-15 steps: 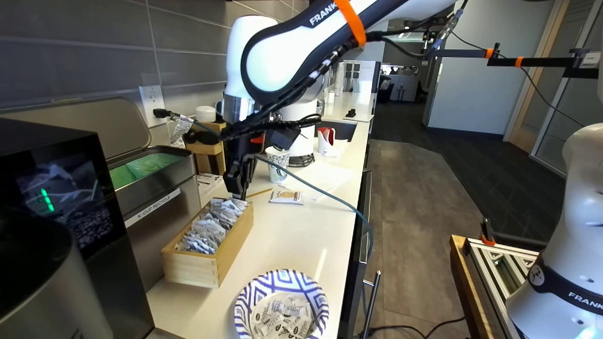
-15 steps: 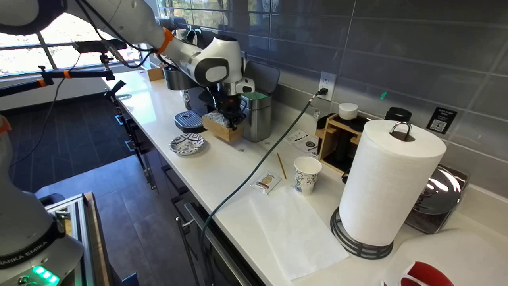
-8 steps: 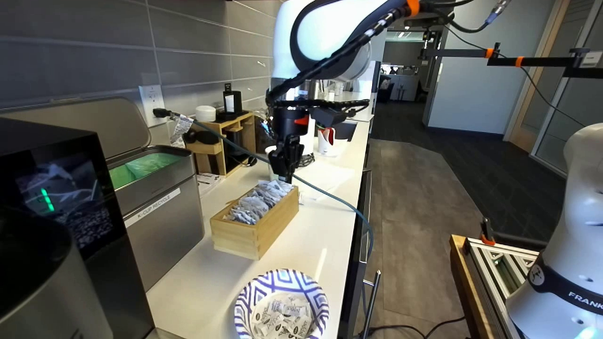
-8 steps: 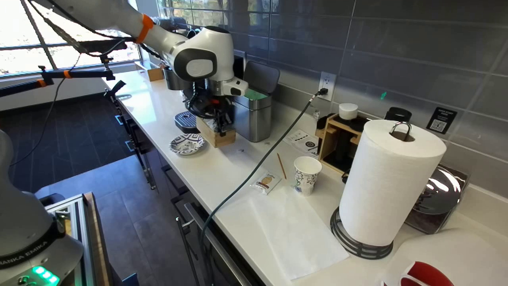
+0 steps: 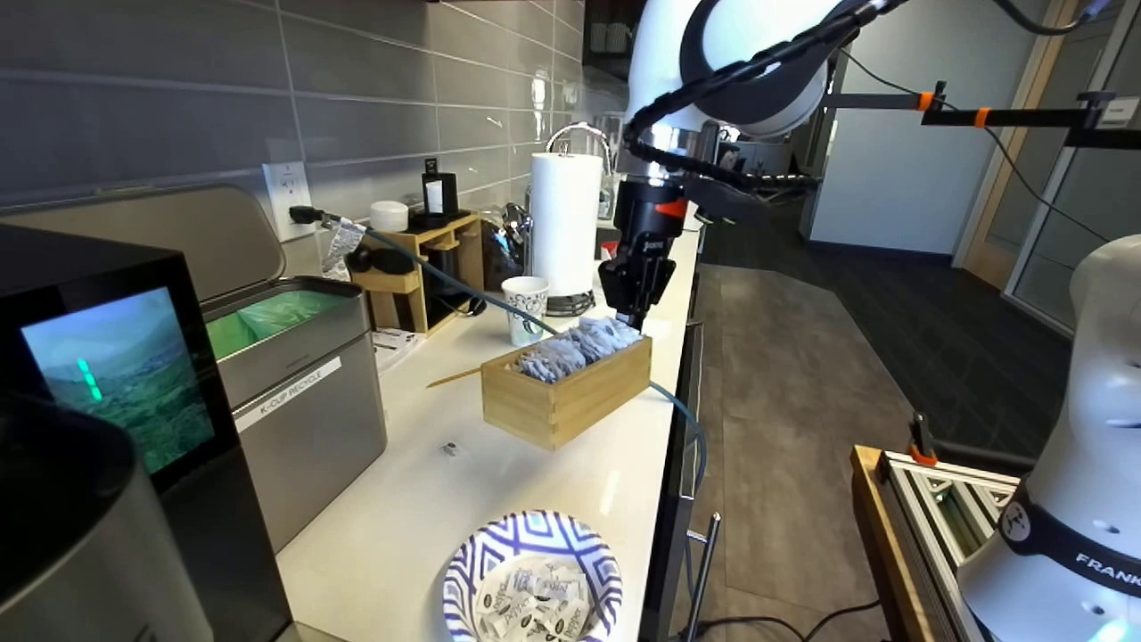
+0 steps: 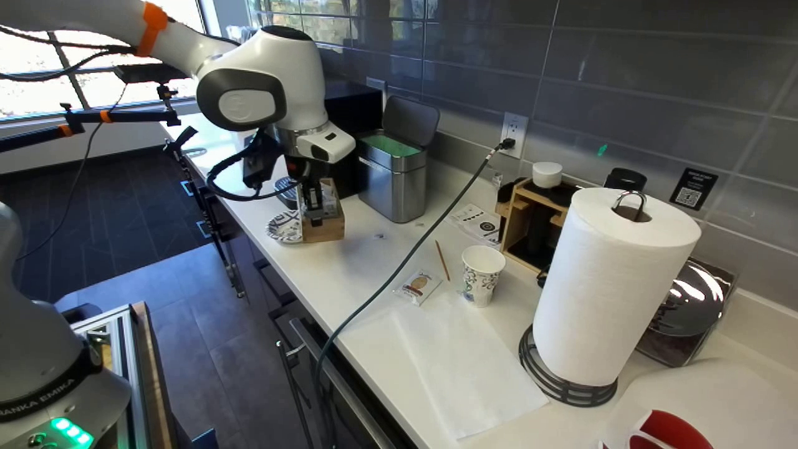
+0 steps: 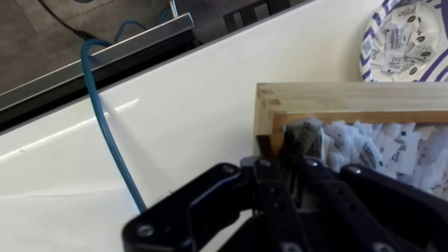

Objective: Move the wooden box to the right

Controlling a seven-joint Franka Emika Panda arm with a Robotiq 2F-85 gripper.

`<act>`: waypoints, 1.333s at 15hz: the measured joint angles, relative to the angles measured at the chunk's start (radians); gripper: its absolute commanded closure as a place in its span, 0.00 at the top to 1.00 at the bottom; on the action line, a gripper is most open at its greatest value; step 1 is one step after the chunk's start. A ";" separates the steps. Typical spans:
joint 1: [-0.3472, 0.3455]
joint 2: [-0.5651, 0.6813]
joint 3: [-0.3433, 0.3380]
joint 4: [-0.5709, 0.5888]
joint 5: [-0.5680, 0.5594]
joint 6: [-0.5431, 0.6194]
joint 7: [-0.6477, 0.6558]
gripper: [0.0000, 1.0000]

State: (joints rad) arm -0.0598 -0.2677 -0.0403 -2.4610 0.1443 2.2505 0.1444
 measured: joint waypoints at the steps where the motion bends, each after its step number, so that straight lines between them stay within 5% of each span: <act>1: 0.000 -0.013 0.000 -0.010 0.001 0.000 0.003 0.11; 2: 0.000 -0.018 0.000 -0.014 0.002 0.000 0.006 0.03; 8: -0.047 -0.024 -0.011 -0.016 -0.052 0.000 0.066 0.03; 14: -0.212 -0.139 -0.076 -0.064 -0.208 -0.001 0.153 0.03; 20: -0.389 -0.270 -0.133 -0.120 -0.230 -0.012 0.258 0.03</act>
State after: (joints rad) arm -0.4489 -0.5374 -0.1737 -2.5808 -0.0856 2.2387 0.4022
